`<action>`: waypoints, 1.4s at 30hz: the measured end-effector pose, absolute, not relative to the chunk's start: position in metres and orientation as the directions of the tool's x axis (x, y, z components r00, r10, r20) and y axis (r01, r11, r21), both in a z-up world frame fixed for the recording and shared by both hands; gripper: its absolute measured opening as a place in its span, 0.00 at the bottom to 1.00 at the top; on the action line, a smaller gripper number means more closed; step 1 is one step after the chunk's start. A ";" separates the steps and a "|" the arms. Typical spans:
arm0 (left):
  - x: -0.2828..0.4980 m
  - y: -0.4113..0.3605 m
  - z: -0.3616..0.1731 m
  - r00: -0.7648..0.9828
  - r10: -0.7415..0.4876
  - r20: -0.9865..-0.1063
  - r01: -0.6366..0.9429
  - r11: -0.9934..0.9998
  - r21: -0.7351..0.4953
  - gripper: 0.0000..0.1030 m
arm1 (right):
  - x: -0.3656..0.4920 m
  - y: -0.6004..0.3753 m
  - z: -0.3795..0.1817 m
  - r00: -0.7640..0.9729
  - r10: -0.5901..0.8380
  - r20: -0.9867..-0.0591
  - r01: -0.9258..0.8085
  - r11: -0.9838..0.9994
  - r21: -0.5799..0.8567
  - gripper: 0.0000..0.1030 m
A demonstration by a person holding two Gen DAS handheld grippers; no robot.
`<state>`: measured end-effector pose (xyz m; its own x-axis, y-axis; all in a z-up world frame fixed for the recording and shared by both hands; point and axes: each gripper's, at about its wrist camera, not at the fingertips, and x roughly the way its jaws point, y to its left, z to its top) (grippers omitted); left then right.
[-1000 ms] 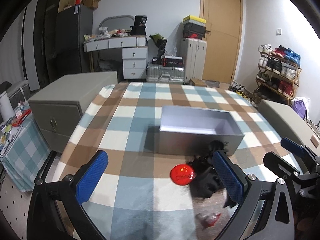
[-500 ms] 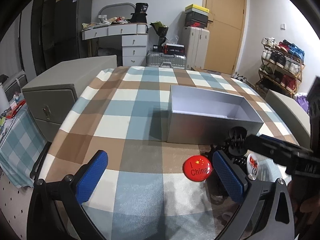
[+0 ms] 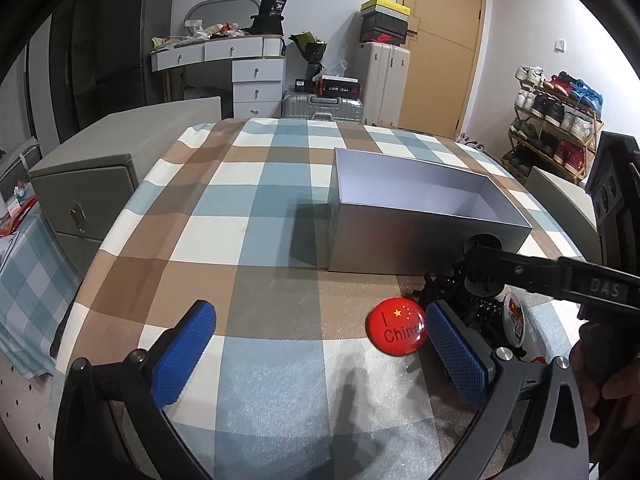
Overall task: Organize jewelry
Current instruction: 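Lower the left tool onto the black claw clips and close it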
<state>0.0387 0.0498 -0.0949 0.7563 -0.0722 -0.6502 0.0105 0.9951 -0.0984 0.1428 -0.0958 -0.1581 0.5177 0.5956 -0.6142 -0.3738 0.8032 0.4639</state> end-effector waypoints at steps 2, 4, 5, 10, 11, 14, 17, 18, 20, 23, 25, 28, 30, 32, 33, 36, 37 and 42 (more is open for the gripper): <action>0.040 0.049 -0.095 0.756 -0.070 -0.651 0.011 0.995 -0.095 0.99 | 0.144 -0.098 -0.161 0.497 0.617 -0.610 -0.374 0.787 0.491 0.48; 0.041 0.048 -0.095 0.755 -0.069 -0.652 0.012 0.996 -0.091 0.99 | 0.142 -0.102 -0.162 0.500 0.630 -0.594 -0.370 0.776 0.511 0.48; 0.041 0.048 -0.095 0.755 -0.068 -0.652 0.012 0.996 -0.089 0.99 | 0.142 -0.104 -0.162 0.503 0.633 -0.588 -0.368 0.773 0.517 0.48; 0.042 0.046 -0.093 0.756 -0.060 -0.652 0.016 0.997 -0.074 0.99 | 0.133 -0.109 -0.155 0.528 0.645 -0.552 -0.395 0.762 0.513 0.48; 0.043 0.045 -0.092 0.757 -0.059 -0.651 0.017 0.997 -0.071 0.99 | 0.130 -0.109 -0.153 0.535 0.648 -0.543 -0.405 0.760 0.508 0.48; 0.043 0.042 -0.090 0.759 -0.066 -0.647 0.030 0.997 -0.066 0.99 | 0.123 -0.113 -0.146 0.553 0.659 -0.510 -0.430 0.750 0.503 0.48; 0.045 0.036 -0.090 0.742 -0.111 -0.661 0.072 0.994 -0.086 0.99 | 0.117 -0.120 -0.139 0.579 0.661 -0.478 -0.443 0.747 0.495 0.48; 0.046 0.033 -0.092 0.730 -0.132 -0.670 0.092 0.991 -0.095 0.99 | 0.115 -0.122 -0.137 0.587 0.660 -0.468 -0.446 0.747 0.493 0.48; 0.047 0.028 -0.094 0.714 -0.162 -0.681 0.120 0.987 -0.109 0.99 | 0.112 -0.128 -0.133 0.599 0.660 -0.453 -0.452 0.746 0.489 0.48; 0.050 0.021 -0.097 0.688 -0.199 -0.698 0.152 0.980 -0.129 0.99 | 0.108 -0.134 -0.131 0.612 0.654 -0.444 -0.454 0.751 0.480 0.48; 0.053 0.018 -0.098 0.675 -0.216 -0.705 0.164 0.976 -0.142 0.99 | 0.107 -0.138 -0.130 0.615 0.655 -0.440 -0.454 0.750 0.481 0.48; 0.056 0.013 -0.101 0.650 -0.243 -0.720 0.186 0.970 -0.159 0.99 | 0.103 -0.141 -0.131 0.618 0.654 -0.436 -0.455 0.750 0.479 0.48; 0.058 0.010 -0.102 0.636 -0.255 -0.728 0.200 0.966 -0.163 0.99 | 0.102 -0.143 -0.131 0.623 0.651 -0.434 -0.456 0.753 0.475 0.48; 0.059 0.008 -0.103 0.625 -0.261 -0.736 0.206 0.964 -0.167 0.99 | 0.102 -0.145 -0.131 0.624 0.652 -0.430 -0.455 0.751 0.479 0.48; 0.060 0.008 -0.105 0.614 -0.269 -0.742 0.212 0.962 -0.174 0.99 | 0.102 -0.147 -0.132 0.623 0.655 -0.428 -0.453 0.748 0.484 0.48; 0.055 0.004 -0.108 0.593 -0.280 -0.755 0.243 0.956 -0.164 0.98 | 0.103 -0.151 -0.134 0.618 0.659 -0.429 -0.449 0.744 0.495 0.48; 0.053 0.002 -0.108 0.590 -0.279 -0.757 0.258 0.954 -0.150 0.96 | 0.103 -0.152 -0.135 0.618 0.659 -0.428 -0.449 0.744 0.495 0.48; 0.052 -0.007 -0.108 0.554 -0.314 -0.771 0.354 0.927 -0.123 0.94 | 0.103 -0.157 -0.138 0.615 0.663 -0.427 -0.446 0.739 0.505 0.48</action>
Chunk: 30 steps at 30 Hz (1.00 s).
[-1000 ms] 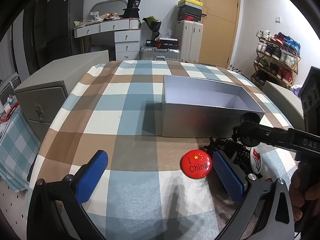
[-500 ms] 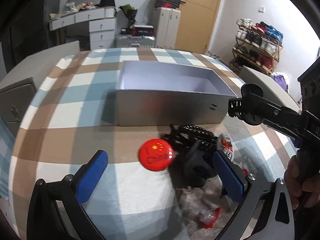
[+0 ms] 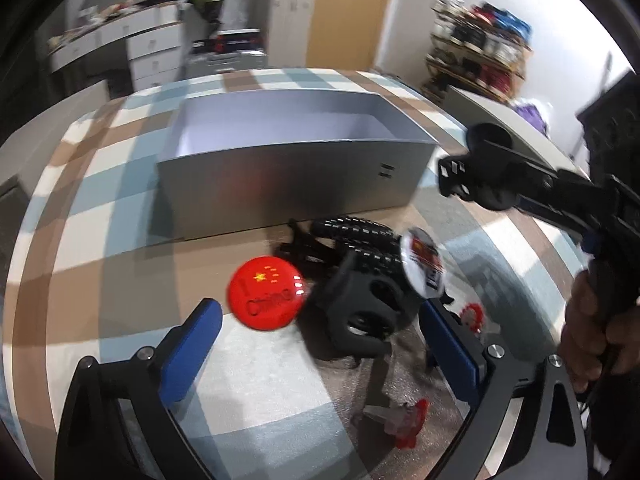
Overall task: Organize jewelry
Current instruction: 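Lower the left tool onto the black claw clips and close it, then carry the black claw clips with the left tool into the silver box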
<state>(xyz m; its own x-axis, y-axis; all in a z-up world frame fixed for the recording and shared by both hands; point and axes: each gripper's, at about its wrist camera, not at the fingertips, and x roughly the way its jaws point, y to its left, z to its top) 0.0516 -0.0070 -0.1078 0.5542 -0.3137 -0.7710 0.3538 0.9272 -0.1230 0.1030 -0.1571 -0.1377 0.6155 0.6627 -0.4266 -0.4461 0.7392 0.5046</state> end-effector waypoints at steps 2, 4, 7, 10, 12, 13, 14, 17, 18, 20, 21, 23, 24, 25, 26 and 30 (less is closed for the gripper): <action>0.053 -0.012 -0.107 0.558 -0.292 -0.777 0.386 0.920 -0.068 0.89 | 0.103 -0.157 -0.137 0.619 0.659 -0.427 -0.444 0.742 0.503 0.48; 0.054 -0.018 -0.105 0.560 -0.276 -0.781 0.432 0.902 -0.009 0.81 | 0.101 -0.159 -0.137 0.623 0.660 -0.421 -0.446 0.741 0.502 0.48; 0.054 -0.027 -0.106 0.564 -0.257 -0.785 0.488 0.870 0.066 0.73 | 0.099 -0.162 -0.138 0.626 0.658 -0.419 -0.442 0.741 0.505 0.48; 0.054 -0.034 -0.110 0.534 -0.265 -0.803 0.555 0.827 0.096 0.47 | 0.099 -0.163 -0.140 0.623 0.657 -0.424 -0.435 0.742 0.510 0.48; 0.056 -0.035 -0.113 0.522 -0.266 -0.810 0.570 0.815 0.100 0.42 | 0.099 -0.163 -0.140 0.621 0.658 -0.426 -0.434 0.741 0.512 0.48; 0.055 -0.035 -0.112 0.526 -0.263 -0.809 0.572 0.813 0.108 0.41 | 0.098 -0.163 -0.140 0.620 0.659 -0.426 -0.436 0.741 0.511 0.48; 0.054 -0.036 -0.111 0.523 -0.266 -0.810 0.576 0.811 0.106 0.41 | 0.097 -0.163 -0.140 0.620 0.659 -0.425 -0.438 0.741 0.509 0.48; 0.052 -0.035 -0.108 0.533 -0.264 -0.804 0.577 0.809 0.117 0.41 | 0.096 -0.162 -0.138 0.621 0.662 -0.421 -0.446 0.739 0.505 0.48; 0.051 -0.035 -0.107 0.535 -0.261 -0.804 0.578 0.807 0.122 0.41 | 0.096 -0.162 -0.138 0.620 0.663 -0.420 -0.448 0.738 0.505 0.48; 0.051 -0.034 -0.107 0.544 -0.250 -0.801 0.571 0.809 0.135 0.41 | 0.096 -0.161 -0.137 0.619 0.664 -0.418 -0.449 0.737 0.505 0.48; 0.052 -0.034 -0.107 0.541 -0.246 -0.804 0.569 0.811 0.134 0.41 | 0.096 -0.160 -0.137 0.619 0.665 -0.418 -0.450 0.737 0.505 0.48; 0.049 -0.032 -0.106 0.539 -0.243 -0.807 0.551 0.826 0.118 0.41 | 0.095 -0.160 -0.137 0.618 0.666 -0.418 -0.450 0.736 0.506 0.48; 0.047 -0.031 -0.104 0.536 -0.249 -0.806 0.545 0.832 0.105 0.41 | 0.095 -0.159 -0.136 0.619 0.665 -0.418 -0.451 0.736 0.505 0.48; 0.048 -0.030 -0.103 0.538 -0.253 -0.804 0.539 0.837 0.097 0.41 | 0.094 -0.159 -0.136 0.618 0.666 -0.417 -0.452 0.736 0.505 0.48; 0.047 -0.028 -0.101 0.545 -0.253 -0.799 0.529 0.843 0.093 0.41 | 0.093 -0.158 -0.136 0.618 0.667 -0.416 -0.454 0.735 0.503 0.48; 0.043 -0.024 -0.091 0.572 -0.255 -0.780 0.500 0.862 0.085 0.41 | 0.089 -0.157 -0.132 0.618 0.668 -0.415 -0.460 0.735 0.498 0.48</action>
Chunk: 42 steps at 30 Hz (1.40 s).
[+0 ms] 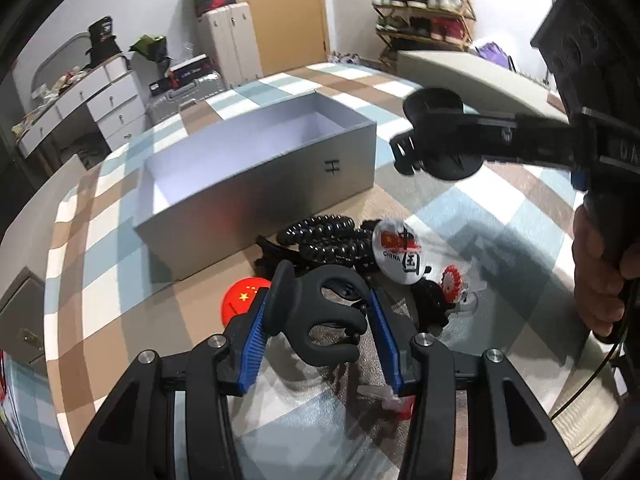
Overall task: Organize jewelry
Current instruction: 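Carry the black claw clips with the left tool into the silver box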
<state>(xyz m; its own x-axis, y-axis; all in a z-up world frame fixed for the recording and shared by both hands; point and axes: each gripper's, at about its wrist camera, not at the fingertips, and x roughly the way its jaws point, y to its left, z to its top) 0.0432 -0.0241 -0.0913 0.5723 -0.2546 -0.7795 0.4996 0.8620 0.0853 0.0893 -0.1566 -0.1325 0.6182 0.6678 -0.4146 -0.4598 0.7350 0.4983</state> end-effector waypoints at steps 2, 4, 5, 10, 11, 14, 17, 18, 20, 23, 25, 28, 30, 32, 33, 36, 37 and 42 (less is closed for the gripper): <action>0.040 -0.023 -0.087 0.592 -0.254 -0.765 0.484 0.871 0.085 0.41 | 0.087 -0.157 -0.130 0.623 0.665 -0.411 -0.459 0.737 0.497 0.48; 0.038 -0.020 -0.081 0.616 -0.251 -0.747 0.461 0.883 0.084 0.41 | 0.084 -0.156 -0.127 0.625 0.666 -0.408 -0.460 0.736 0.497 0.48; 0.038 -0.018 -0.079 0.628 -0.250 -0.737 0.450 0.889 0.082 0.41 | 0.083 -0.156 -0.126 0.627 0.663 -0.408 -0.458 0.738 0.495 0.48; 0.042 -0.005 -0.065 0.669 -0.253 -0.699 0.396 0.917 0.047 0.41 | 0.073 -0.151 -0.117 0.636 0.655 -0.407 -0.466 0.747 0.474 0.48; 0.043 -0.003 -0.063 0.674 -0.252 -0.694 0.384 0.922 0.039 0.41 | 0.072 -0.151 -0.115 0.637 0.655 -0.406 -0.468 0.747 0.472 0.48; 0.048 0.002 -0.056 0.690 -0.258 -0.676 0.372 0.928 0.026 0.41 | 0.069 -0.148 -0.107 0.647 0.651 -0.398 -0.475 0.752 0.457 0.48; 0.052 0.004 -0.050 0.700 -0.265 -0.663 0.370 0.929 0.020 0.41 | 0.069 -0.147 -0.099 0.656 0.646 -0.390 -0.482 0.757 0.441 0.48; 0.053 0.003 -0.049 0.697 -0.265 -0.666 0.368 0.930 0.015 0.41 | 0.071 -0.146 -0.097 0.659 0.643 -0.390 -0.484 0.760 0.434 0.48; 0.060 -0.001 -0.047 0.709 -0.241 -0.662 0.343 0.939 0.025 0.41 | 0.074 -0.145 -0.095 0.667 0.632 -0.395 -0.485 0.770 0.414 0.48; 0.070 0.001 -0.046 0.695 -0.285 -0.660 0.345 0.938 -0.043 0.41 | 0.081 -0.146 -0.092 0.671 0.619 -0.407 -0.477 0.781 0.403 0.48; 0.075 0.000 -0.048 0.689 -0.298 -0.660 0.341 0.938 -0.067 0.41 | 0.088 -0.147 -0.090 0.677 0.609 -0.413 -0.472 0.790 0.391 0.48; 0.084 -0.002 -0.047 0.687 -0.306 -0.659 0.342 0.936 -0.079 0.41 | 0.096 -0.148 -0.086 0.683 0.603 -0.412 -0.472 0.795 0.381 0.48; 0.092 -0.001 -0.047 0.685 -0.309 -0.660 0.338 0.937 -0.089 0.41 | 0.105 -0.148 -0.084 0.685 0.603 -0.410 -0.473 0.795 0.379 0.48; 0.099 0.001 -0.047 0.681 -0.305 -0.666 0.323 0.941 -0.100 0.41 | 0.115 -0.147 -0.083 0.684 0.604 -0.410 -0.471 0.794 0.384 0.48; 0.105 0.003 -0.048 0.677 -0.304 -0.670 0.315 0.943 -0.109 0.41 | 0.119 -0.147 -0.083 0.682 0.607 -0.409 -0.472 0.791 0.388 0.48; 0.115 0.004 -0.051 0.665 -0.304 -0.682 0.301 0.945 -0.128 0.41 | 0.134 -0.142 -0.082 0.672 0.614 -0.414 -0.479 0.787 0.388 0.48; 0.117 0.005 -0.052 0.663 -0.307 -0.683 0.300 0.945 -0.133 0.41 | 0.138 -0.140 -0.082 0.670 0.613 -0.418 -0.483 0.788 0.382 0.48; 0.129 0.004 -0.052 0.645 -0.334 -0.687 0.304 0.937 -0.170 0.41 | 0.159 -0.128 -0.080 0.649 0.620 -0.442 -0.508 0.785 0.355 0.48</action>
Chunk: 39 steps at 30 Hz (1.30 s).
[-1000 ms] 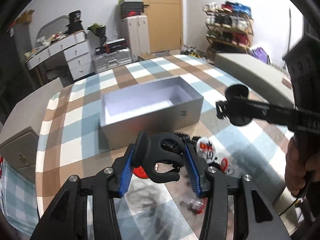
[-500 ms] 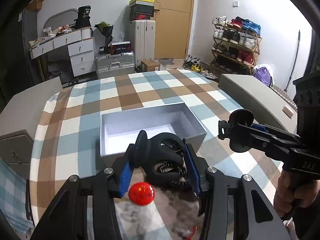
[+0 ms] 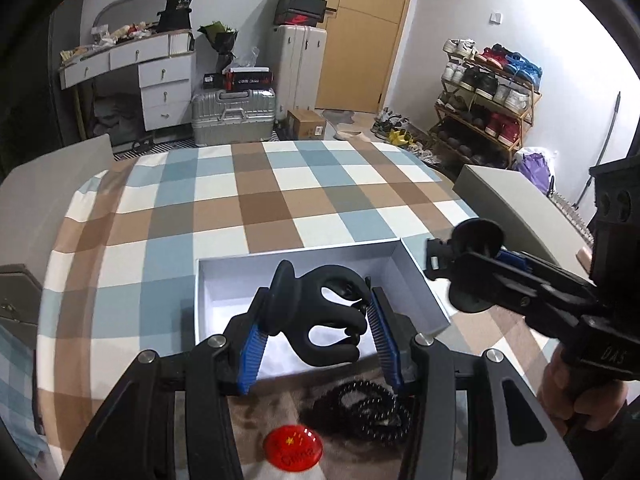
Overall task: Organize jewelry
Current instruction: 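Carry the black claw clips with the left tool into the silver box, then open the left tool to drop the clips and lift it away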
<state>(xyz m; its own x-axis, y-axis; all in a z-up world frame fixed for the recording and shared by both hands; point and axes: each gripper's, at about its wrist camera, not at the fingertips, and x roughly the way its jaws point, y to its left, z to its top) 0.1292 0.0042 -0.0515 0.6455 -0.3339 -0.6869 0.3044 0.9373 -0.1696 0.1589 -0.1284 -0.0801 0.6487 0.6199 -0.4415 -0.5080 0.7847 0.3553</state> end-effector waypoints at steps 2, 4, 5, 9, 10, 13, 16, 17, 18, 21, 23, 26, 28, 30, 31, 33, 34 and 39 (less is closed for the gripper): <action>0.134 0.004 -0.053 0.640 -0.335 -0.692 0.302 0.937 -0.174 0.41 | 0.167 -0.124 -0.082 0.641 0.615 -0.460 -0.506 0.789 0.349 0.48; 0.139 0.004 -0.056 0.641 -0.309 -0.703 0.279 0.947 -0.161 0.41 | 0.177 -0.121 -0.086 0.627 0.611 -0.483 -0.500 0.791 0.352 0.48; 0.142 0.005 -0.057 0.643 -0.288 -0.710 0.260 0.954 -0.151 0.41 | 0.181 -0.121 -0.088 0.621 0.610 -0.492 -0.495 0.792 0.356 0.48; 0.147 0.009 -0.063 0.624 -0.282 -0.729 0.252 0.955 -0.154 0.41 | 0.192 -0.117 -0.096 0.594 0.610 -0.524 -0.497 0.791 0.357 0.48; 0.149 0.008 -0.064 0.618 -0.281 -0.734 0.253 0.955 -0.153 0.41 | 0.195 -0.115 -0.098 0.588 0.601 -0.541 -0.497 0.796 0.344 0.48; 0.155 0.009 -0.069 0.590 -0.301 -0.749 0.261 0.949 -0.176 0.41 | 0.199 -0.110 -0.103 0.573 0.584 -0.575 -0.498 0.805 0.321 0.48; 0.159 0.009 -0.074 0.558 -0.339 -0.757 0.268 0.937 -0.222 0.41 | 0.202 -0.106 -0.107 0.571 0.579 -0.582 -0.507 0.806 0.305 0.48; 0.161 0.009 -0.074 0.552 -0.347 -0.758 0.268 0.935 -0.232 0.41 | 0.203 -0.105 -0.108 0.570 0.576 -0.585 -0.506 0.808 0.302 0.48; 0.162 0.008 -0.076 0.546 -0.350 -0.761 0.268 0.934 -0.238 0.41 | 0.205 -0.105 -0.109 0.571 0.572 -0.589 -0.504 0.810 0.299 0.48; 0.167 0.008 -0.078 0.533 -0.375 -0.758 0.271 0.925 -0.267 0.41 | 0.209 -0.104 -0.112 0.571 0.563 -0.598 -0.494 0.817 0.298 0.49; 0.169 0.007 -0.078 0.534 -0.378 -0.756 0.274 0.924 -0.268 0.41 | 0.212 -0.104 -0.112 0.580 0.560 -0.592 -0.486 0.820 0.300 0.50; 0.171 0.007 -0.078 0.542 -0.381 -0.749 0.281 0.922 -0.266 0.42 | 0.218 -0.106 -0.114 0.573 0.571 -0.588 -0.483 0.815 0.320 0.50; 0.171 0.008 -0.078 0.540 -0.398 -0.742 0.288 0.915 -0.282 0.42 | 0.219 -0.108 -0.115 0.575 0.574 -0.583 -0.472 0.815 0.337 0.50; 0.169 0.009 -0.077 0.533 -0.415 -0.737 0.303 0.907 -0.292 0.52 | 0.217 -0.110 -0.113 0.582 0.576 -0.574 -0.468 0.815 0.343 0.50; 0.168 0.008 -0.076 0.535 -0.412 -0.738 0.306 0.908 -0.285 0.65 | 0.214 -0.112 -0.112 0.588 0.575 -0.569 -0.466 0.816 0.344 0.50; 0.166 0.009 -0.074 0.548 -0.408 -0.730 0.305 0.910 -0.280 0.68 | 0.209 -0.116 -0.109 0.602 0.574 -0.555 -0.463 0.817 0.343 0.50; 0.164 0.010 -0.073 0.551 -0.409 -0.728 0.305 0.910 -0.280 0.68 | 0.205 -0.119 -0.107 0.613 0.570 -0.547 -0.458 0.821 0.342 0.51; 0.155 0.014 -0.068 0.575 -0.391 -0.718 0.289 0.919 -0.269 0.68 | 0.189 -0.130 -0.098 0.657 0.555 -0.511 -0.447 0.832 0.329 0.66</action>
